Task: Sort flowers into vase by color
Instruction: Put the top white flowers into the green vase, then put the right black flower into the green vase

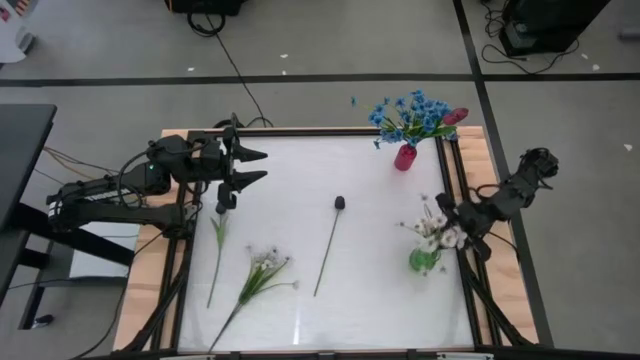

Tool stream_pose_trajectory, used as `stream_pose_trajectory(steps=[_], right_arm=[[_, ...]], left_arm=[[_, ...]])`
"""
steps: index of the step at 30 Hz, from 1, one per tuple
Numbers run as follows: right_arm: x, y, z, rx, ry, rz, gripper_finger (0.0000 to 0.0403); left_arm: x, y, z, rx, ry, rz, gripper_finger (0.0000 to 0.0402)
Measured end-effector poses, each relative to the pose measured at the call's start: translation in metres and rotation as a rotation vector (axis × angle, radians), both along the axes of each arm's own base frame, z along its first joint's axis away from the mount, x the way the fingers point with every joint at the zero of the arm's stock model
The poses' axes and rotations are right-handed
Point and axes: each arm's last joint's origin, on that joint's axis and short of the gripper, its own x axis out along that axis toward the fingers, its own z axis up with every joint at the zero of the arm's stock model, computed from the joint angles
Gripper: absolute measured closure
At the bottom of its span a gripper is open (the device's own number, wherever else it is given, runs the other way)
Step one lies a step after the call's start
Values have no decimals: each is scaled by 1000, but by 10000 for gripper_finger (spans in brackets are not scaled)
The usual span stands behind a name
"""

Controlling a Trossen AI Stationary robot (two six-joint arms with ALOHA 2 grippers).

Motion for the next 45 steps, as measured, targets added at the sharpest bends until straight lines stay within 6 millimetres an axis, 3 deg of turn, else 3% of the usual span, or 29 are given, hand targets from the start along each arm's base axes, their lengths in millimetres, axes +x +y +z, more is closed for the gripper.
stream_pose_trajectory(steps=[6,13,16,20,27,30,34,38,45], right_arm=[[-7,-6,-1,192,82,-55,202],[-8,-7,1,417,181,-154,195],[-11,-12,8,576,227,-267,194],[-18,-18,29,708,214,-274,194],[-30,-28,40,771,286,-316,194],[-31,-30,53,832,199,-314,194],[-32,-35,78,886,-77,-342,194],[-29,-38,96,789,-314,-489,195],[4,-21,100,577,-344,-793,203]], left_arm=[[0,0,0,0,0,0,184],[0,0,0,0,0,0,184],[0,0,0,0,0,0,184],[0,0,0,0,0,0,184],[0,0,0,0,0,0,184],[0,0,0,0,0,0,184],[0,0,0,0,0,0,184],[0,0,0,0,0,0,184],[0,0,0,0,0,0,184]])
